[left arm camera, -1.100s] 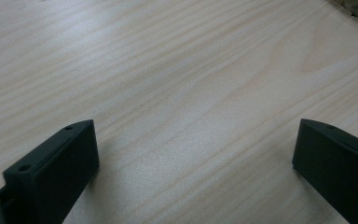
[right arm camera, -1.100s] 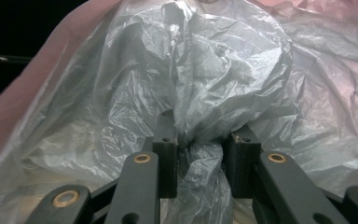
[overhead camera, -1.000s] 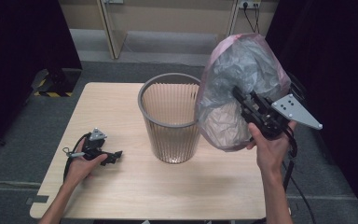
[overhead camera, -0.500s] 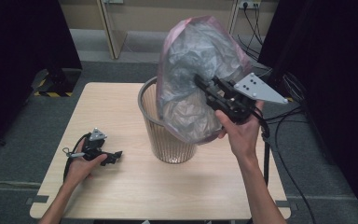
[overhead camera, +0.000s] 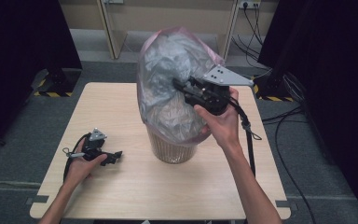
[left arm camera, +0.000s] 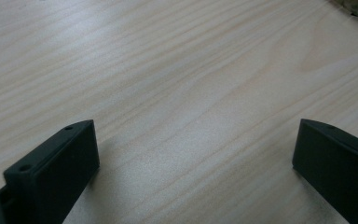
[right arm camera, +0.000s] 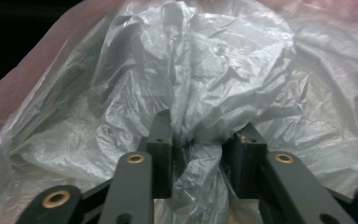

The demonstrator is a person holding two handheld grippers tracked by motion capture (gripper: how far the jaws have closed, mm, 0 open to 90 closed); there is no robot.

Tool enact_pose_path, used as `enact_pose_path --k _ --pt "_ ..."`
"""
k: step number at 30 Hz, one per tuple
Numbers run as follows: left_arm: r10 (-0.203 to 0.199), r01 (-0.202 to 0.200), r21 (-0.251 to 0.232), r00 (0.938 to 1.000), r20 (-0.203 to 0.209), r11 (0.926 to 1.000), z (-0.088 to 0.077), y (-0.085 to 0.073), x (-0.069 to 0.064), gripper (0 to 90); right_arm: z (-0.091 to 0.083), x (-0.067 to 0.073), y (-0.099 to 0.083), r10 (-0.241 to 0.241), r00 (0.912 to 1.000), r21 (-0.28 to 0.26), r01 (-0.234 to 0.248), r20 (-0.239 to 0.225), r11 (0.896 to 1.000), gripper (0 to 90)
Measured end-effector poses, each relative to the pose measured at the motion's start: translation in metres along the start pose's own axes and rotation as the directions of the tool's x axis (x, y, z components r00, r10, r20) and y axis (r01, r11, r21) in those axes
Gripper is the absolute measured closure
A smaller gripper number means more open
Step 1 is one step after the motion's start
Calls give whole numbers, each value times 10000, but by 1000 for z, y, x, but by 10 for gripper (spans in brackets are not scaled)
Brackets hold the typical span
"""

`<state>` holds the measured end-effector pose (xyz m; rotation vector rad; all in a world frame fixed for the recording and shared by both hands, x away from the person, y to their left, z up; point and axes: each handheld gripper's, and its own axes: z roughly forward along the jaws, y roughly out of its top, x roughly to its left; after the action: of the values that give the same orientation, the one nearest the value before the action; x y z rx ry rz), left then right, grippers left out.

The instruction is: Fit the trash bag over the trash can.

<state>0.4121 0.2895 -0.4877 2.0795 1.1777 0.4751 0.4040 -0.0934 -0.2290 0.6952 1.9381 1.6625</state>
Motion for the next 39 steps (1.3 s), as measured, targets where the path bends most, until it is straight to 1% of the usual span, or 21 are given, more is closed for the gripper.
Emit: enact_pose_path --k 2,4,5,6,7,8,9,10,14,16,18,20,22,24,26,29,31,33,36,39 --pt "0 0 3 10000 -3 10000 0 0 0 0 6 0 -3 -81 9999 513 85 -85 9986 633" --pt "9 -9 -10 10000 -15 10000 0 0 0 0 12 -2 -5 41 9995 1033 -8 -314 9946 544" --pt "8 -8 -9 10000 -14 10000 0 0 0 0 15 -3 -6 202 9994 1135 -169 -282 9934 474" --pt "8 -8 -10 10000 -14 10000 0 0 0 0 17 -4 -6 171 9996 1236 -139 -245 9922 396" --pt "12 -13 -13 10000 -16 10000 0 0 0 0 18 -4 -5 227 9995 1392 -197 -205 9901 343" --pt "17 -17 -14 10000 -18 10000 0 0 0 0 18 -5 -5 266 9996 1407 -244 -136 9897 307" --pt "24 -24 -14 10000 -19 10000 0 0 0 0 18 -7 -4 333 9993 1456 -308 -146 9889 267" --pt "27 -27 -11 10000 -16 10000 0 0 0 0 16 -8 -2 467 9987 1452 -429 -228 9885 250" --pt "25 -25 -15 10000 -16 10000 0 0 -1 0 4 -15 8 732 9962 918 -686 -481 9934 233" --pt "28 -28 -12 10000 -16 10000 0 -1 -1 0 -5 -21 16 950 9944 512 -926 -466 9944 233" --pt "30 -30 -11 10000 -7 10000 0 -1 -1 0 -16 -29 25 1078 9938 127 -1075 -268 9941 233" --pt "27 -27 -15 10000 -9 10000 0 -1 -1 0 -24 -37 31 1188 9929 -31 -1188 -113 9929 238" --pt "29 -29 -13 10000 -7 10000 0 -1 -1 0 -31 -46 35 1230 9922 -114 -1228 191 9924 246" --pt "26 -26 -9 10000 -1 10000 0 -1 -1 0 -37 -53 35 1069 9924 21 -1072 616 9942 256" --pt "29 -29 -10 10000 -4 10000 0 -1 -1 0 -39 -58 32 1011 9922 413 -1043 736 9937 261" --pt "26 -26 -11 10000 2 10000 0 -1 -1 0 -43 -64 25 865 9894 638 -944 1163 9935 260" --pt "27 -27 -12 10000 -1 10000 0 -1 -1 0 -46 -71 20 867 9832 851 -1013 1605 9912 255" --pt "28 -28 -5 10000 3 10000 0 -1 -1 0 -48 -78 17 906 9772 990 -1111 1920 9889 251" --pt "31 -31 -5 10000 9 10000 0 -1 -1 0 -51 -87 9 1003 9730 1112 -1254 2080 9859 249" --pt "49 -49 -4 10000 44 10000 -1 -1 -1 0 -51 -92 0 1033 9703 1277 -1334 2187 9828 255"
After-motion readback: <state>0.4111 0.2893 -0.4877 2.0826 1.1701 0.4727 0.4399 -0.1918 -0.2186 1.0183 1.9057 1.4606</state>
